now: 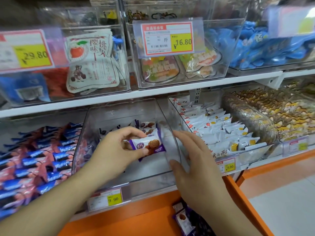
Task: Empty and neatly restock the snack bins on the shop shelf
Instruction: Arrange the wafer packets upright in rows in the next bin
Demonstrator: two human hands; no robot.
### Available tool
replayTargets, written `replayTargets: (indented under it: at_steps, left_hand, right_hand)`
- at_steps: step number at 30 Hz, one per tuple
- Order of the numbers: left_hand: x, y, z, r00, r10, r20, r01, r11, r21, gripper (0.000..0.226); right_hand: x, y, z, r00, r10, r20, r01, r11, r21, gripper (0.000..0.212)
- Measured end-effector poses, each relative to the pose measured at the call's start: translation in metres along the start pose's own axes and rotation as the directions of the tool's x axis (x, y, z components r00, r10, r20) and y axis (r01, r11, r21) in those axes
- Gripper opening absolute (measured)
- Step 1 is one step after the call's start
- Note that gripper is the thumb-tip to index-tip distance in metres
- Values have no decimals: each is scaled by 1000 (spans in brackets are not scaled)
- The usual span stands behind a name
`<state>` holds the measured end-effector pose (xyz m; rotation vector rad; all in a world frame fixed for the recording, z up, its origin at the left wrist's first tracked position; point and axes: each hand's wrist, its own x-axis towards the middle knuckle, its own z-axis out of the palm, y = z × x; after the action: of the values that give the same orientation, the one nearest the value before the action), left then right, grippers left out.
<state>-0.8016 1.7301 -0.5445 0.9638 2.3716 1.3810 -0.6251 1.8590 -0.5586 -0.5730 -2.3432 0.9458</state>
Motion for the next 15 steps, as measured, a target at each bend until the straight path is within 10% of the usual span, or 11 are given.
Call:
replayTargets:
  at_steps: [15]
  left_hand:
    - [75, -51, 51, 978, 207, 25, -186, 812, 553, 36]
  right_hand:
    - [-1, 21, 7, 999, 41, 29, -39, 997, -74, 77]
